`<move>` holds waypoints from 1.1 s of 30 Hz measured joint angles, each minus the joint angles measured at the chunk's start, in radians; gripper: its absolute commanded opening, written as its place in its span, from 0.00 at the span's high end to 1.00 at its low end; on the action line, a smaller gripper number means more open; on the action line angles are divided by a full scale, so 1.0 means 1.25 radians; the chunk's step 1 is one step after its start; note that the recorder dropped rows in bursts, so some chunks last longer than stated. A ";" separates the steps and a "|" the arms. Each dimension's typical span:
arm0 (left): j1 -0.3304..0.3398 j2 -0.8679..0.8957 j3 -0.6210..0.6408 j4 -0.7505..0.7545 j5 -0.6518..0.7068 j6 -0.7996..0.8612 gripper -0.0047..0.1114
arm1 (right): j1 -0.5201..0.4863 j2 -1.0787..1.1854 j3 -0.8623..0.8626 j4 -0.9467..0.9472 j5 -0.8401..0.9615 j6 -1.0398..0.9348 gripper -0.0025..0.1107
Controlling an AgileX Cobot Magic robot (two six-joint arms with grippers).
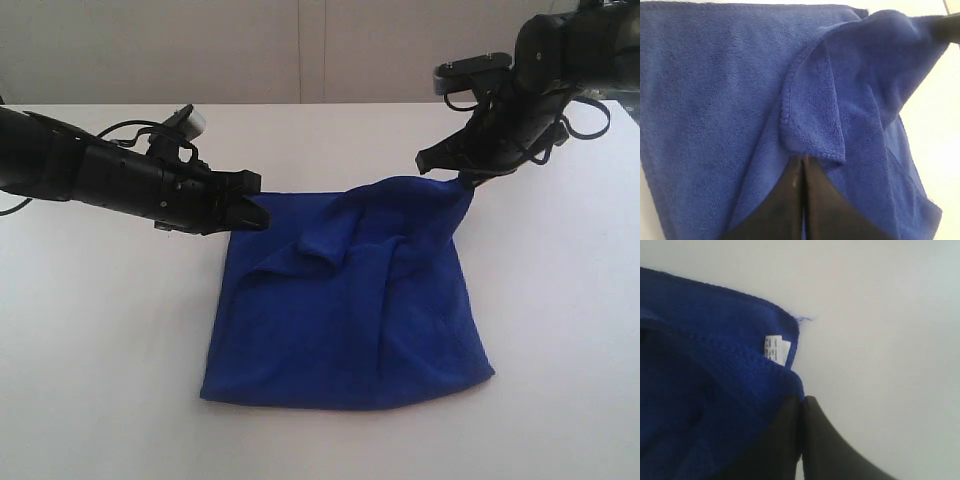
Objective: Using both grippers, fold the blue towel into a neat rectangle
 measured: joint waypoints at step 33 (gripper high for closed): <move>0.000 0.080 -0.070 -0.116 0.065 0.167 0.59 | 0.000 0.026 0.000 -0.138 0.046 0.115 0.98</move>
